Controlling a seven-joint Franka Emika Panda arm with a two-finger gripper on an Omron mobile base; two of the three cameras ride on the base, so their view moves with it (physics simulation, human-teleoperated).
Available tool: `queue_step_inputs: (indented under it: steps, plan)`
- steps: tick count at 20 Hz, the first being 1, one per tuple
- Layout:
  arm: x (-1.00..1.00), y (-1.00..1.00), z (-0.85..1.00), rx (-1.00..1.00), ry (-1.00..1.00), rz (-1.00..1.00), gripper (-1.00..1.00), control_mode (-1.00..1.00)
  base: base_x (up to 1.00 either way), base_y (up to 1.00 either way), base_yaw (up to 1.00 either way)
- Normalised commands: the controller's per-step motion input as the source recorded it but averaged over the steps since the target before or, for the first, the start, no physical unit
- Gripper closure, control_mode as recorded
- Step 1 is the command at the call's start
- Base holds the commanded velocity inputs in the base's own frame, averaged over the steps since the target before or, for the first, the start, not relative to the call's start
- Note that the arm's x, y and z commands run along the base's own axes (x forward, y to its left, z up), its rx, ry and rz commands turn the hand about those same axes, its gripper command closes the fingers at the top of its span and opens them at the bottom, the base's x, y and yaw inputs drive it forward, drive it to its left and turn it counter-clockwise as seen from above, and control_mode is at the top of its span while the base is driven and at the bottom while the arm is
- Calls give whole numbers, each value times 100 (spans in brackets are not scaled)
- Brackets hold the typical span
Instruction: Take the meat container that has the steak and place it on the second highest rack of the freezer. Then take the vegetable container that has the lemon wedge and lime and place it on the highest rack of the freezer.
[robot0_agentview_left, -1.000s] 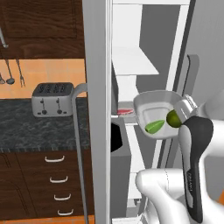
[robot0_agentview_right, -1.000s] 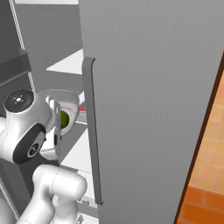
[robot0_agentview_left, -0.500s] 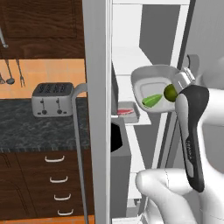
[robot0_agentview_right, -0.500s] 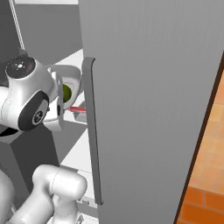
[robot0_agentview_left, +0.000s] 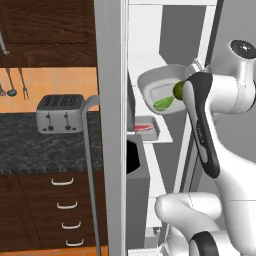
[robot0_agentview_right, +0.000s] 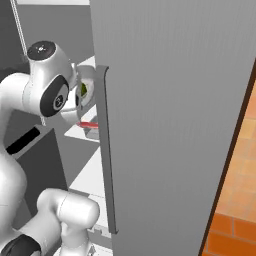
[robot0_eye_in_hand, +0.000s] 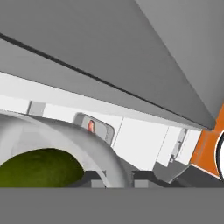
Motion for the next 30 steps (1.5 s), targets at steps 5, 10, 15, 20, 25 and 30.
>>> queue_step_inputs:
  steps: [5, 10, 15, 20, 25, 30]
  plan:
    - [-5, 6, 16, 0, -13, 0, 100, -100, 0, 0, 0]
    - [41, 17, 21, 3, -7, -6, 100, -100, 0, 0, 0]
    - [89, 23, 21, 4, 1, -12, 100, -100, 0, 0, 0]
    - [83, -13, 1, 6, 4, -11, 100, -100, 0, 0, 0]
    - [87, -9, 0, 5, 6, -11, 100, -100, 0, 0, 0]
    - [82, 0, -14, 0, 3, -1, 100, -100, 0, 0, 0]
